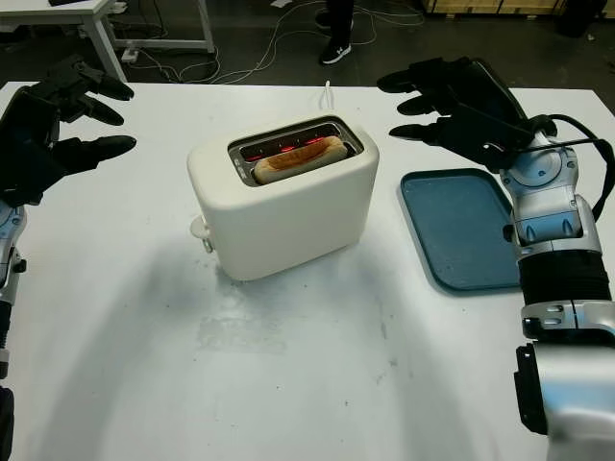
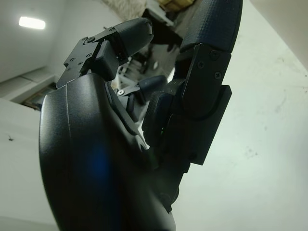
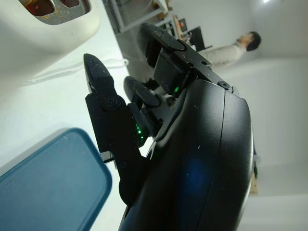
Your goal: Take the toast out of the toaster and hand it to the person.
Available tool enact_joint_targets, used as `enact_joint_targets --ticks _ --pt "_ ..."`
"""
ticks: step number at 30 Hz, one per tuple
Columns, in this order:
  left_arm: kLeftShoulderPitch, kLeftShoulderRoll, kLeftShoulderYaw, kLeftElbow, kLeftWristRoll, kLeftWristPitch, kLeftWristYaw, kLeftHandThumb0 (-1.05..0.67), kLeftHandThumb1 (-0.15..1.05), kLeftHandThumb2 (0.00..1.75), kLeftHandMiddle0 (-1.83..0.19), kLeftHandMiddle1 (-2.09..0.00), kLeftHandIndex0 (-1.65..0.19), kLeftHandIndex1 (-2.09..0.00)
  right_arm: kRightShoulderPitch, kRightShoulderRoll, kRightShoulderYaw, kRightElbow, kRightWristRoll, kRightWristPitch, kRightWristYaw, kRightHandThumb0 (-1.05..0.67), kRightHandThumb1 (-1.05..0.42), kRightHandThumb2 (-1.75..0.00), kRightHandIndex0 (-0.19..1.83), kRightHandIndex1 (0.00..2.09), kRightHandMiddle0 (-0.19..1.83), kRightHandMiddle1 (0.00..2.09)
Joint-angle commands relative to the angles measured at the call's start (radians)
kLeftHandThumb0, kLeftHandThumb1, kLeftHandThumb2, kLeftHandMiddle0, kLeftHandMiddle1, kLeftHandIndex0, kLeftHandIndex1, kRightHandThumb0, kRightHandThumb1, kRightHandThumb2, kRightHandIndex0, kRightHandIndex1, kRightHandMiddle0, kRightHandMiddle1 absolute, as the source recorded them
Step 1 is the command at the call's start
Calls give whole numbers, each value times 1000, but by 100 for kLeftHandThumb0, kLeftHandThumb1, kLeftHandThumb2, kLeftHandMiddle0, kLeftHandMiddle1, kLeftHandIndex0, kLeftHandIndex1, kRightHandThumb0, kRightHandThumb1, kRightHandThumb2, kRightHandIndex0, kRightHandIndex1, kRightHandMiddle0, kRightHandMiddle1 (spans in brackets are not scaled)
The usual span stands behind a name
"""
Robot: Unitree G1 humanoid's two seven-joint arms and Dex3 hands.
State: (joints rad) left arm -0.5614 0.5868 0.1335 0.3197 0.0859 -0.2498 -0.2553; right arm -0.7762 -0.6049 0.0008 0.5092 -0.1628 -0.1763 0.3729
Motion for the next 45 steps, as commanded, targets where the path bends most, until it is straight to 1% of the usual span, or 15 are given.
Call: enact_joint_targets --ticks 1,6,9,10,13,15,17,21,24,28,31,37,43,45 --pt "-4 0 -8 2 14 -18 10 -94 90 1 -27 -134 -26 -120 -2 7 -7 9 2 -6 -15 -30 -80 0 81 14 78 0" --pt "-24 -2 -8 26 29 -19 23 -94 90 0 -25 -135 -25 -122 -9 8 -7 44 7 -14 -16 -37 -80 0 84 14 80 1" --pt "-45 -8 -20 42 40 -23 30 -96 90 1 -25 -136 -25 -123 -21 7 1 53 -6 -17 -22 -36 -81 0 83 14 80 1" --pt "-47 -11 -25 42 43 -22 32 -97 90 1 -25 -136 -25 -123 -19 8 3 47 -9 -17 -25 -33 -81 0 83 14 79 0" --pt "-24 -15 -37 -2 53 -10 27 -97 91 1 -23 -138 -23 -124 10 7 0 -5 -9 -4 -26 -30 -80 0 82 13 78 0" --pt "-9 -10 -35 -16 42 -8 15 -97 91 1 -22 -138 -22 -124 29 4 -4 -49 -15 27 -34 -29 -79 0 82 13 79 1" --pt "-2 0 -27 -13 35 -8 9 -96 92 1 -21 -138 -21 -124 34 0 -14 -55 -11 32 -44 -32 -79 0 83 13 80 1" --pt "5 3 -17 -9 29 -3 11 -97 92 1 -18 -139 -19 -124 29 0 -18 -38 -4 23 -43 -32 -80 0 84 12 80 1" --pt "6 1 -11 -3 12 2 -1 -97 92 1 -16 -139 -19 -124 29 1 -13 -64 -8 62 -32 -34 -81 0 83 11 80 1" --pt "4 -1 -10 -1 21 -11 7 -95 92 1 -17 -137 -20 -122 26 5 -17 -57 5 35 -27 -36 -81 0 83 11 78 0" --pt "-1 -12 -11 -3 12 0 4 -94 91 0 -17 -138 -20 -122 25 7 -19 -54 11 28 -23 -31 -80 0 83 10 78 0" --pt "-9 -16 -24 -21 25 23 7 -94 91 0 -16 -141 -20 -126 21 2 -19 -49 13 36 -19 -31 -79 0 83 10 79 0" --pt "-13 -12 -27 -11 40 -17 17 -94 91 0 -18 -142 -19 -127 27 7 -23 -57 21 26 -17 -25 -80 0 84 10 78 0" --pt "-11 -13 -27 -15 40 -6 15 -95 91 1 -18 -142 -19 -128 27 2 -16 -71 9 49 -18 -27 -80 0 84 9 78 0"
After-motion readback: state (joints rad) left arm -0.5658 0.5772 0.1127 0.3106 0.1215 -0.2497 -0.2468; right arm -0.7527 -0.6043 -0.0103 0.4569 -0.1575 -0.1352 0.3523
